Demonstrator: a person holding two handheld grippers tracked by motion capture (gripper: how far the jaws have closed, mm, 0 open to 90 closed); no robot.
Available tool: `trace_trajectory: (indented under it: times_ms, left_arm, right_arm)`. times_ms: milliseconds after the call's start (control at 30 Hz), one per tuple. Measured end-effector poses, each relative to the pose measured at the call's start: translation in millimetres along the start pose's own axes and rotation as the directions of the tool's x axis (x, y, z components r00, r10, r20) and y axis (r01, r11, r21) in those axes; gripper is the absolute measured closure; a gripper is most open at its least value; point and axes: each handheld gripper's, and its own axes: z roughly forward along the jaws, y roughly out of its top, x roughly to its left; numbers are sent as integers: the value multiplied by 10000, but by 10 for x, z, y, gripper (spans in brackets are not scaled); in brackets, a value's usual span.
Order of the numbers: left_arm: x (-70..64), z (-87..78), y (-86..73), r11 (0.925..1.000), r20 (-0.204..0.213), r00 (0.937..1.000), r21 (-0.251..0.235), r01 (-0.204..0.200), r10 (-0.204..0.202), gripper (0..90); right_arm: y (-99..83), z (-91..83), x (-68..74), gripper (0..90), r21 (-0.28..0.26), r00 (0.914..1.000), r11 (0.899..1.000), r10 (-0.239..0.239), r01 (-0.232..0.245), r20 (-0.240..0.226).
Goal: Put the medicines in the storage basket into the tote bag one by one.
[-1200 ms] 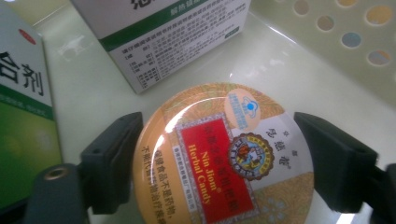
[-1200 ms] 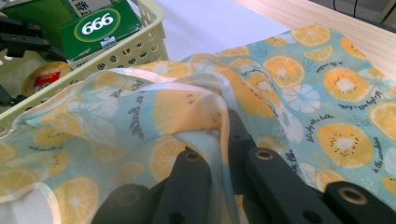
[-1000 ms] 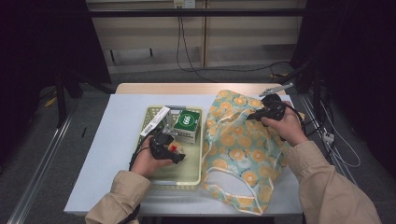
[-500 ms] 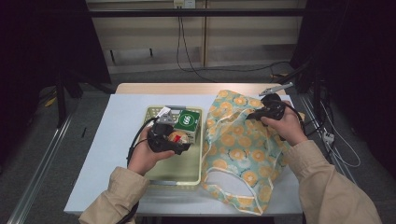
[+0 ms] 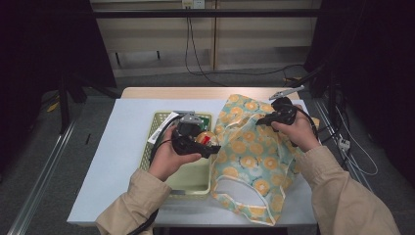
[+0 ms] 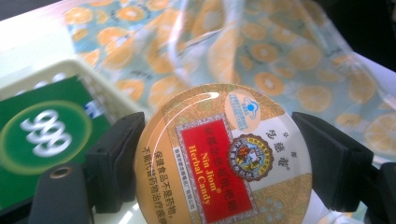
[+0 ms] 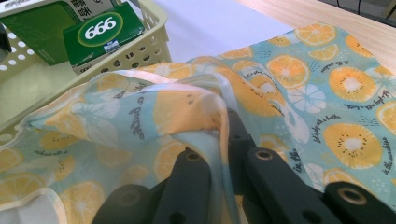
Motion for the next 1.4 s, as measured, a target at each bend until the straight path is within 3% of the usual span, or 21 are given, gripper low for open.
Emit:
trace_trajectory:
  times_ms: [267, 767, 1100, 1267, 1400]
  left_arm:
    - [-108, 104, 99, 9995, 310, 9992, -179, -258, 264, 207]
    - [-207, 339, 194, 9980, 555, 9965, 101, -627, 620, 207]
    - [-255, 522, 279, 9952, 810, 9922, 164, -963, 947, 207]
    - [-353, 569, 321, 9921, 1100, 9864, 152, -1242, 1218, 207]
    - [-392, 650, 349, 9913, 1141, 9854, 232, -1299, 1264, 207]
  right_arm:
    - [33, 16, 28, 893, -3, 10000, 10000, -10, 10, -52]
    - [47, 8, 41, 894, -26, 10000, 10000, -40, 39, -74]
    - [40, -7, 21, 894, -50, 10000, 10000, 10, -11, -86]
    - [41, 5, 21, 894, -27, 9999, 10000, 53, -54, -104]
    - [44, 22, 27, 894, 19, 9999, 10000, 80, -80, -110]
